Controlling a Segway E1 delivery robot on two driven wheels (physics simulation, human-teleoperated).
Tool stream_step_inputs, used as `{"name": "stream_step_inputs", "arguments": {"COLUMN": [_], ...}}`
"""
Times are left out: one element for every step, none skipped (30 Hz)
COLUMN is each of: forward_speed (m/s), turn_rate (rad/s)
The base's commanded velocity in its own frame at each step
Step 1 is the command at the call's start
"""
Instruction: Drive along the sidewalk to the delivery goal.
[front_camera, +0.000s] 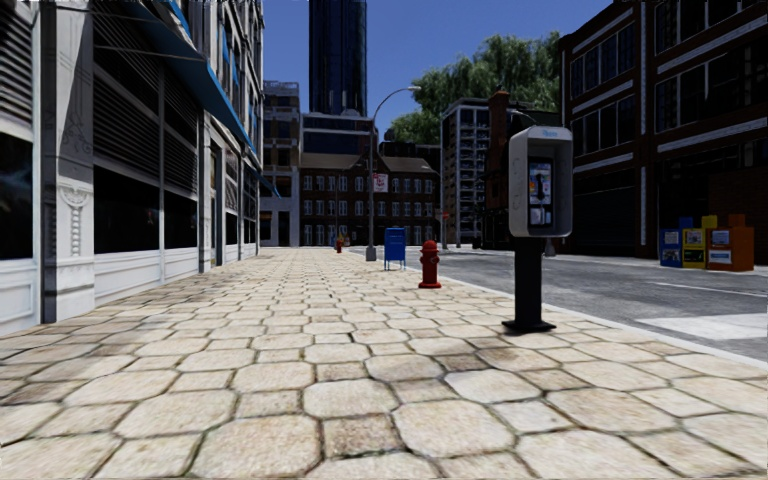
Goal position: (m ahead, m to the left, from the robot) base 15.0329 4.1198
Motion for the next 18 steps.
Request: {"name": "stream_step_inputs", "arguments": {"forward_speed": [1.34, 1.34, 1.34, 1.35, 1.35, 1.35, 1.35, 1.35, 1.36, 1.36, 1.36, 1.36, 1.37, 1.38, 1.38, 1.38, 1.45, 1.52], "turn_rate": [0.59, 0.59, 0.59, 0.59, 0.59, 0.59, 0.59, 0.59, 0.59, 0.59, 0.59, 0.59, 0.59, 0.54, 0.54, 0.41, 0.25, 0.2]}}
